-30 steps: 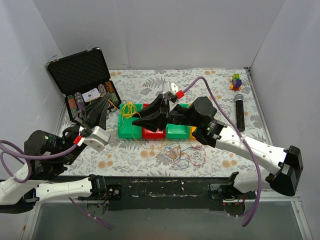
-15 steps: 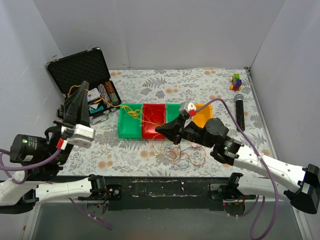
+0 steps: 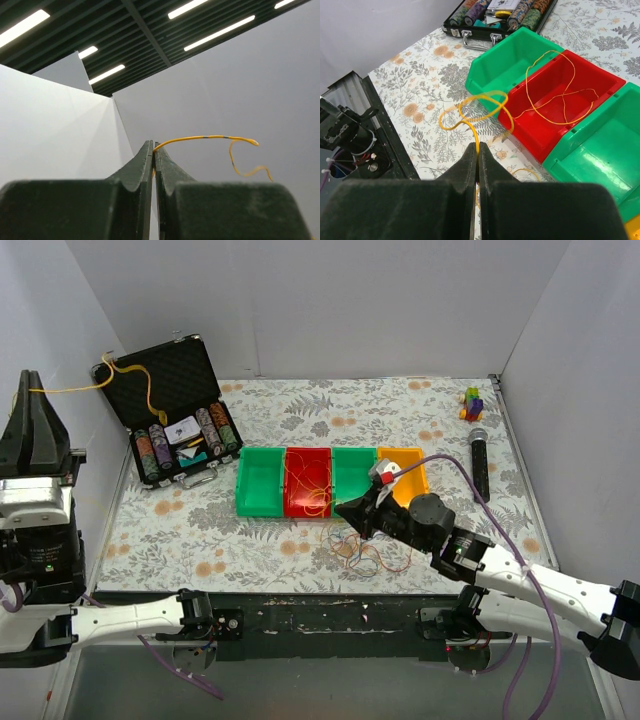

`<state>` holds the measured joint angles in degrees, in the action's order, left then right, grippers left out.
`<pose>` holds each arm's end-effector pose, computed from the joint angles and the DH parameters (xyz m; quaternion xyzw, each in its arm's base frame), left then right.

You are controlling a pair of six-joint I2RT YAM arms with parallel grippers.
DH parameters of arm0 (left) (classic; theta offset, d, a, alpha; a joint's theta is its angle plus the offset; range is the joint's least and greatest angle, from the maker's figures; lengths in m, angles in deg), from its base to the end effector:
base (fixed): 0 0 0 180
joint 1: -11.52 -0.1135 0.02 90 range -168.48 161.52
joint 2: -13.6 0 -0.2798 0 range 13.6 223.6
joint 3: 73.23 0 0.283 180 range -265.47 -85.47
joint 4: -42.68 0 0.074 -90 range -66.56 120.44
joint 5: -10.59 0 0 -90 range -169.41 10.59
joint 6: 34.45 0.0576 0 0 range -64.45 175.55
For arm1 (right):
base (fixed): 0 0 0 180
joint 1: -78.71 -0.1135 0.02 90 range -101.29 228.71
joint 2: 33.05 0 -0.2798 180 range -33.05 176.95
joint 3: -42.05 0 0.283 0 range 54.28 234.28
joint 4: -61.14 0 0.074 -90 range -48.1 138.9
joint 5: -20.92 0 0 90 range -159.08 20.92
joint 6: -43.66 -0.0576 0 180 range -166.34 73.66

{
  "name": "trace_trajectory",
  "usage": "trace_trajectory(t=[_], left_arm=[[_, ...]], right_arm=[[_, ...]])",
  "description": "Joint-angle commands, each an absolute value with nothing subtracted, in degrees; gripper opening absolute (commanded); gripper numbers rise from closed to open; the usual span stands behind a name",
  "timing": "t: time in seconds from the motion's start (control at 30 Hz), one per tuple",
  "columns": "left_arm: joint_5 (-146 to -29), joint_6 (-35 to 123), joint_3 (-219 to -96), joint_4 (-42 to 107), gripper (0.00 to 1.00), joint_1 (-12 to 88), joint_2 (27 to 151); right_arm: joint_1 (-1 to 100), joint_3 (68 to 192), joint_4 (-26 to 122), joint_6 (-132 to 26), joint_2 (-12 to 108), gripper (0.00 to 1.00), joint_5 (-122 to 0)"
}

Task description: Untangle the cables

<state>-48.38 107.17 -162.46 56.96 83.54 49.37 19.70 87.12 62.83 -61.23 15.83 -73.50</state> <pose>0.0308 0.0014 0.6186 0.0400 0.3192 -0.1166 0.9396 0.1324 0.2118 0.3006 -0.2454 0.6769 0.3946 0.5708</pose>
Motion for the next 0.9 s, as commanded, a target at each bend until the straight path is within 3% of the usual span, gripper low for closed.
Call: trace_trajectory(t=[0.0,0.4,0.67,0.87], left_arm=[[-46.10,102.94,-161.42,48.05,0.00,83.67,47.98],[-41.53,88.25,-152.71,25.96,0.00,83.76,40.94],[-40.03,87.98,-151.22,25.87,0.00,83.41,38.83],[-39.86,87.37,-149.90,25.69,0.00,82.62,37.78]], right_arm=[[19.64,93.55,65.42,-61.02,17.74,0.01,-73.48],[19.38,133.88,63.93,-56.36,38.74,0.01,-67.06],[19.38,149.46,66.12,-48.19,48.07,0.01,-71.18],[19.99,151.66,76.23,-42.38,51.23,0.01,-72.68]])
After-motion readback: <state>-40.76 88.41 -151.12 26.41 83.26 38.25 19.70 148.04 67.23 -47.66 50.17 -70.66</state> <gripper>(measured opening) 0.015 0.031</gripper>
